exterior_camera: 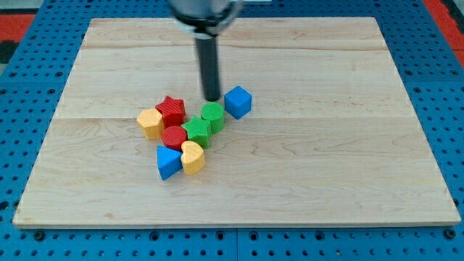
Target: Push the blue blocks to the right center
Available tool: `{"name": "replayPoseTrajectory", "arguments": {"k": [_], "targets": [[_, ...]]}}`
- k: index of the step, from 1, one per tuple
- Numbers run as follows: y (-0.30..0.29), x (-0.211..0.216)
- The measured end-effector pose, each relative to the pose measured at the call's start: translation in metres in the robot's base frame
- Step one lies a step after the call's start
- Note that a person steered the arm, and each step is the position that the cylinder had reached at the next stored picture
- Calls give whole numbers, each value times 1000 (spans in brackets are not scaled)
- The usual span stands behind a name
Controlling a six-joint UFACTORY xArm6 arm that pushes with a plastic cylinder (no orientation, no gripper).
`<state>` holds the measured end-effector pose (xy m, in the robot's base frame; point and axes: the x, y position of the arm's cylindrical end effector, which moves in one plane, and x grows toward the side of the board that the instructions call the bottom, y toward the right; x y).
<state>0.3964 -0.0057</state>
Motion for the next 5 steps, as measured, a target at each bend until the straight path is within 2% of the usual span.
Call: {"name": "replayPoseTrajectory", "arguments": {"k": [1,2,3,4,5], "targets": [[12,15],[-2,35],[56,48],[126,12],[134,21]]}}
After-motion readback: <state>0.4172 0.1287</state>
